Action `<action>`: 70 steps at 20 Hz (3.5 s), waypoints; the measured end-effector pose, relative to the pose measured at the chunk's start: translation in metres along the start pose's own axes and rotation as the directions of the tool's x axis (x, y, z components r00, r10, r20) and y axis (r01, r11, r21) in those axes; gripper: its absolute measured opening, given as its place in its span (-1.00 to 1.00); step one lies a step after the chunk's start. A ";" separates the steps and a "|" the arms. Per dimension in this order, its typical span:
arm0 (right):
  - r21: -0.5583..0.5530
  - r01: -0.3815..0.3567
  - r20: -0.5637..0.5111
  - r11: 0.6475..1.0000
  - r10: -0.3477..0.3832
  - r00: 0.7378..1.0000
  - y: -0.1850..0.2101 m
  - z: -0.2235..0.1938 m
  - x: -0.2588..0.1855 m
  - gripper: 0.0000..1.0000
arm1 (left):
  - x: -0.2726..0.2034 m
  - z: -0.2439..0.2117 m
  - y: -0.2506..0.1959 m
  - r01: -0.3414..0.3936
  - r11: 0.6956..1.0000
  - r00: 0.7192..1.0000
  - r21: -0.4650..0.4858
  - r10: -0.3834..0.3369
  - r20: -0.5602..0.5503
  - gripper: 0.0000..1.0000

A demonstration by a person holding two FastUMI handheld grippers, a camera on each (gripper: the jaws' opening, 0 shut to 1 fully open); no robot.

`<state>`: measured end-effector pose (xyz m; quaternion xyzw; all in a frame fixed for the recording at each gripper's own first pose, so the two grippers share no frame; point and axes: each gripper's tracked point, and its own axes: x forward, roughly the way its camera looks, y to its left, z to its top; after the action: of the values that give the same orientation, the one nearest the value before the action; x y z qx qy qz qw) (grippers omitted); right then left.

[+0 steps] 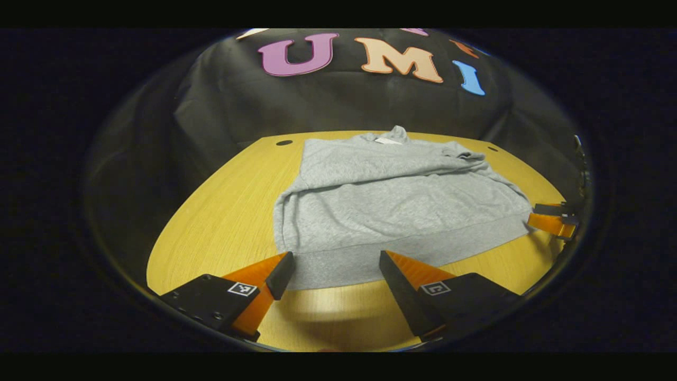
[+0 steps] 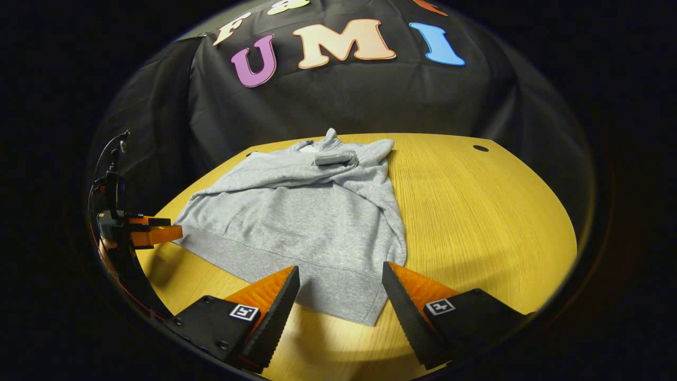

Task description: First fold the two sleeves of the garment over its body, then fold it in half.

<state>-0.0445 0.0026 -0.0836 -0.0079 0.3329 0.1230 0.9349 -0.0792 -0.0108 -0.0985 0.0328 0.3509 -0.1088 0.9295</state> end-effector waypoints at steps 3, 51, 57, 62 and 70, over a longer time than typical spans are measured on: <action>-0.040 0.019 -0.009 0.999 -0.019 1.000 0.001 -0.001 0.000 0.96 | 0.001 0.000 0.000 0.002 1.000 1.000 -0.002 -0.002 0.006 0.92; 0.030 -0.148 0.265 0.989 0.135 0.955 0.042 0.143 0.012 -0.96 | -0.015 0.157 -0.004 0.236 0.952 0.880 -0.192 -0.126 0.457 -1.00; 0.037 -0.151 0.263 0.988 0.137 0.955 0.033 0.185 0.060 -0.96 | 0.034 0.204 0.003 0.232 0.945 0.883 -0.230 -0.105 0.457 -1.00; 0.082 -0.134 0.196 0.988 0.116 0.974 0.018 0.192 0.108 -0.96 | 0.089 0.222 0.001 0.219 0.937 0.909 -0.271 -0.095 0.406 -1.00; 0.159 -0.116 0.112 0.980 0.099 0.989 0.004 0.182 0.154 -0.96 | 0.142 0.222 0.000 0.164 0.956 0.935 -0.243 -0.072 0.346 -1.00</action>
<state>0.1828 0.0583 -0.0375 0.0942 0.2929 0.1456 0.9403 0.1675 -0.0662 -0.0250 -0.1333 0.2015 -0.1204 0.9629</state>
